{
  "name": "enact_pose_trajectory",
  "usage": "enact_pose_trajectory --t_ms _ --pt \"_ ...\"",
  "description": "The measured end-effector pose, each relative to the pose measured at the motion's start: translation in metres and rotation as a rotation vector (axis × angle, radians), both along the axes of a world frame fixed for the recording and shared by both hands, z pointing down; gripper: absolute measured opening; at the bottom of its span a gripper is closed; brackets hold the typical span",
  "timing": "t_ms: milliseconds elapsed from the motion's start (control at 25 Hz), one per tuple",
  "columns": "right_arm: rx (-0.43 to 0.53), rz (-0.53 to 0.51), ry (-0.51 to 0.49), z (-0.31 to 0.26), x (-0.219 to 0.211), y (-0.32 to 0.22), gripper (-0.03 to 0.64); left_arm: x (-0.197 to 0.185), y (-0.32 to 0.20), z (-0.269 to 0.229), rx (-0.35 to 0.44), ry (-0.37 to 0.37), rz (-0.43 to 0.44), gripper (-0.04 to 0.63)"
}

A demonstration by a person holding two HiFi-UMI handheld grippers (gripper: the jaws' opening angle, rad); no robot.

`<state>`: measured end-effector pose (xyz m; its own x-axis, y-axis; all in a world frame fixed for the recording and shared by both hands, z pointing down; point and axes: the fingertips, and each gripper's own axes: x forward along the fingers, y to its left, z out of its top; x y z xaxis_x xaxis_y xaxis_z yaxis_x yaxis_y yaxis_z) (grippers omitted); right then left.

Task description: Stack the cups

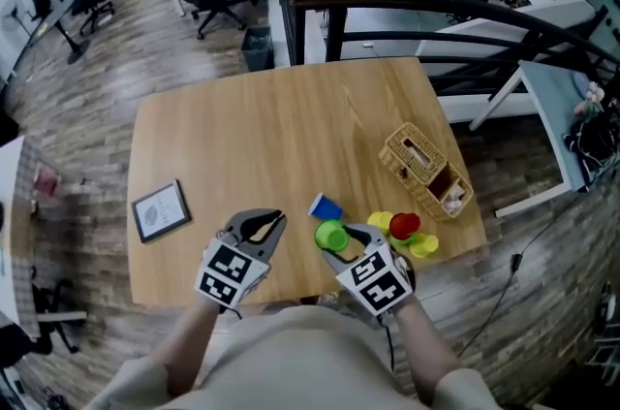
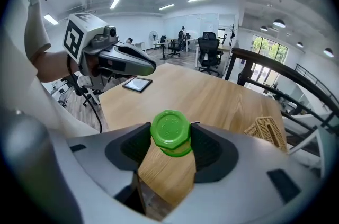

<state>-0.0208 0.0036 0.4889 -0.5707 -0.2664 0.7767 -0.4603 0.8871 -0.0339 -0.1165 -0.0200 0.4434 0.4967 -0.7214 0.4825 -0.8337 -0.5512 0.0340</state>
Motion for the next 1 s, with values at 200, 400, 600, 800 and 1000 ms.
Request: enact_pose_trajectory --t_ms 200,400,600,800,1000 --pt "0.038 0.085 -0.013 -0.019 0.042 -0.015 0.252 0.034 -0.007 0.001 -0.003 0.003 0.060 0.043" --pt "0.103 0.227 -0.018 -0.047 0.101 -0.043 0.252 0.072 -0.023 -0.007 0.020 0.015 0.133 0.043" --pt "0.152 0.377 0.006 -0.059 0.162 -0.064 0.252 0.105 -0.039 -0.012 0.034 0.029 0.193 0.043" --pt "0.133 0.487 0.032 -0.051 0.212 -0.075 0.252 0.131 -0.054 -0.006 0.027 0.030 0.246 0.043" --pt "0.086 0.536 0.066 -0.030 0.247 -0.080 0.252 0.153 -0.068 0.004 0.009 0.029 0.279 0.043"
